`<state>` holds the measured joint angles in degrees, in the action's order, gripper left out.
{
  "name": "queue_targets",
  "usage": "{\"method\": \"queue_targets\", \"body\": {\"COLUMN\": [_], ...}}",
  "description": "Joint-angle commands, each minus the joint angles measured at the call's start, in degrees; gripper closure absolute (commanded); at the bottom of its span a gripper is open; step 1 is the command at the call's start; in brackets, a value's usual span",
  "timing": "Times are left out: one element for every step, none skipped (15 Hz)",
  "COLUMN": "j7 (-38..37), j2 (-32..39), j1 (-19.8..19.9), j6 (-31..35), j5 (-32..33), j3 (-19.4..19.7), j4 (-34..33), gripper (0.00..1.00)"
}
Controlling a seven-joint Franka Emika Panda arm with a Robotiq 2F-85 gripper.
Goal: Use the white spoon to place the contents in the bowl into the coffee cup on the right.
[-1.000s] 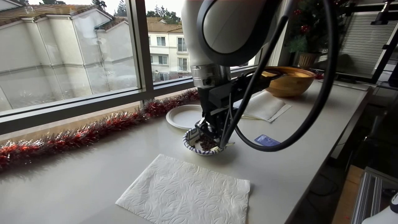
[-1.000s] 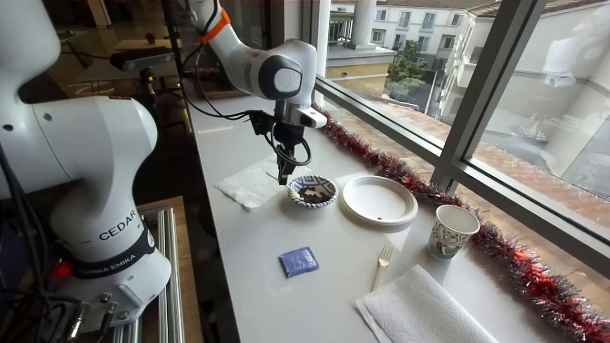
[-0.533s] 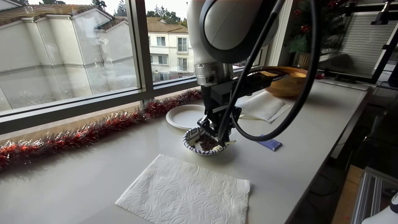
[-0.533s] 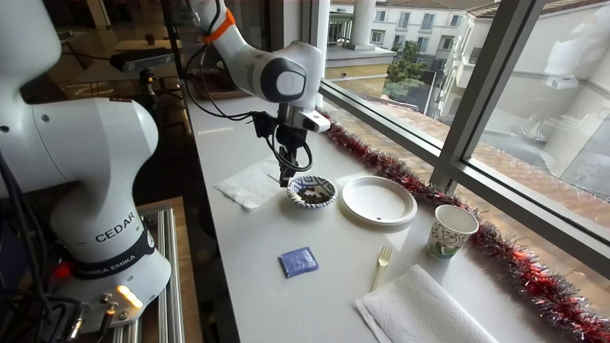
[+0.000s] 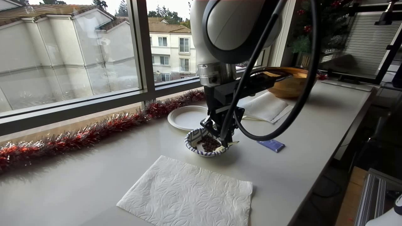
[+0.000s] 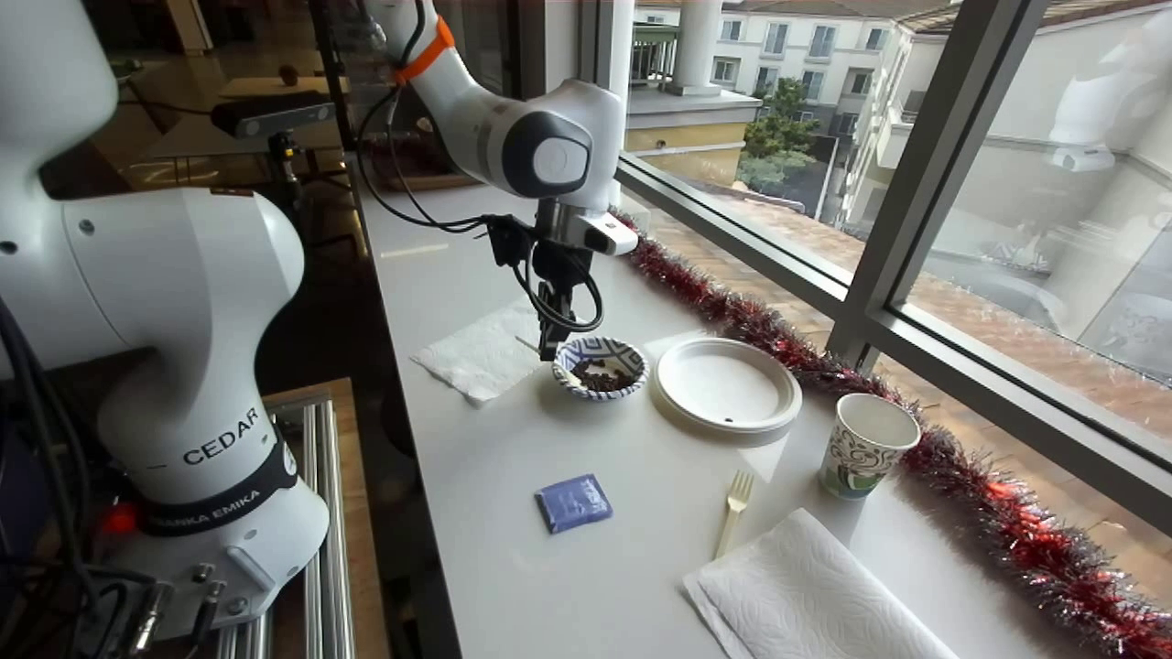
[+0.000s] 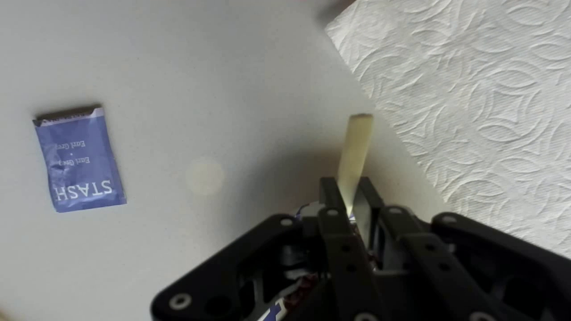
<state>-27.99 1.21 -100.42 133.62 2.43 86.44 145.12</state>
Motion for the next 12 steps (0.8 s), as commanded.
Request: {"method": "queue_targets", "body": {"j7": [1.98, 2.29, 2.49, 2.67, 2.98, 3.26, 3.56, 3.92, 4.25, 4.6, 4.84, 5.06], "j2": [-1.2, -1.23, -1.15, -0.93, -0.95, -0.95, -0.97, -1.02, -0.98, -0.92, -0.73, -0.58], "j1": [0.57, 0.62, 0.65, 0.69, 0.74, 0.78, 0.83, 0.88, 0.91, 0.98, 1.04, 1.1], "j6": [0.22, 0.57, 0.83, 1.4, 1.73, 2.07, 2.46, 2.92, 3.18, 3.46, 3.9, 4.21], "j5": [-0.3, -0.25, -0.22, -0.12, -0.11, -0.09, -0.08, -0.06, -0.06, -0.1, -0.09, -0.09], "j3": [0.18, 0.16, 0.13, 0.1, 0.08, 0.07, 0.07, 0.06, 0.04, 0.03, 0.02, 0.01], "j4": [0.23, 0.39, 0.5, 0.66, 0.76, 0.86, 0.96, 1.12, 1.24, 1.39, 1.6, 1.74], "gripper": [0.97, 0.97, 0.97, 0.97, 0.97, 0.97, 0.97, 0.97, 0.97, 0.97, 0.97, 0.97]}}
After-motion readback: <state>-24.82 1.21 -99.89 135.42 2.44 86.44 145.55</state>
